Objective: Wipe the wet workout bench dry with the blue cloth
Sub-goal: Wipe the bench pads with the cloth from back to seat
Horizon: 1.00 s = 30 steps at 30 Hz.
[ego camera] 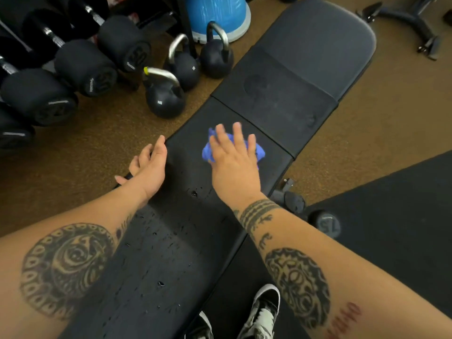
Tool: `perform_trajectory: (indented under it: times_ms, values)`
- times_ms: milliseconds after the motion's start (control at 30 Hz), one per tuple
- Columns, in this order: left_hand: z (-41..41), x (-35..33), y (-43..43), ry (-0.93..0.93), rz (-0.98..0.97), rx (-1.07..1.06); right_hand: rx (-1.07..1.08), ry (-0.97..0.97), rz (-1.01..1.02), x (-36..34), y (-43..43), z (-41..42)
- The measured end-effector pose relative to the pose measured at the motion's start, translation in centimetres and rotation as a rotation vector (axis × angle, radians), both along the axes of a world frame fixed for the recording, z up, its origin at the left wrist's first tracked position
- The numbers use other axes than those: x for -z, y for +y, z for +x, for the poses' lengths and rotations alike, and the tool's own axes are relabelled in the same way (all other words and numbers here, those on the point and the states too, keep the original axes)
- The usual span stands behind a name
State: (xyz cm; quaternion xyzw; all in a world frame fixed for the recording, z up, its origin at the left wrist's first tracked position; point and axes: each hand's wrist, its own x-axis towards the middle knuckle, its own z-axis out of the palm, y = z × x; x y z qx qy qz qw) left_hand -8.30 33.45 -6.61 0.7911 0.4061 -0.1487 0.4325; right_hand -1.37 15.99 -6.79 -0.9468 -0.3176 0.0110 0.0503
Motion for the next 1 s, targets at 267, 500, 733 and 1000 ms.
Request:
perform_trajectory:
  times_ms: [267, 500, 733, 1000]
  values:
    - [3.9, -2.2, -7.3, -0.096, 0.418, 0.393, 0.272, 0.217, 0.42, 0.6, -11.5, -7.3]
    - [6.3, -1.0, -10.7, 0.106, 0.314, 0.524, 1.127, 0.599, 1.177, -1.3, -10.2, 2.8]
    - [6.6, -1.4, -11.1, 0.152, 0.339, 0.522, 1.107, 0.597, 1.077, 0.5, -5.9, -6.1]
    - [6.5, -1.8, -11.4, 0.174, 0.347, 0.506, 1.106, 0.843, 1.043, 1.1, -7.4, -8.8]
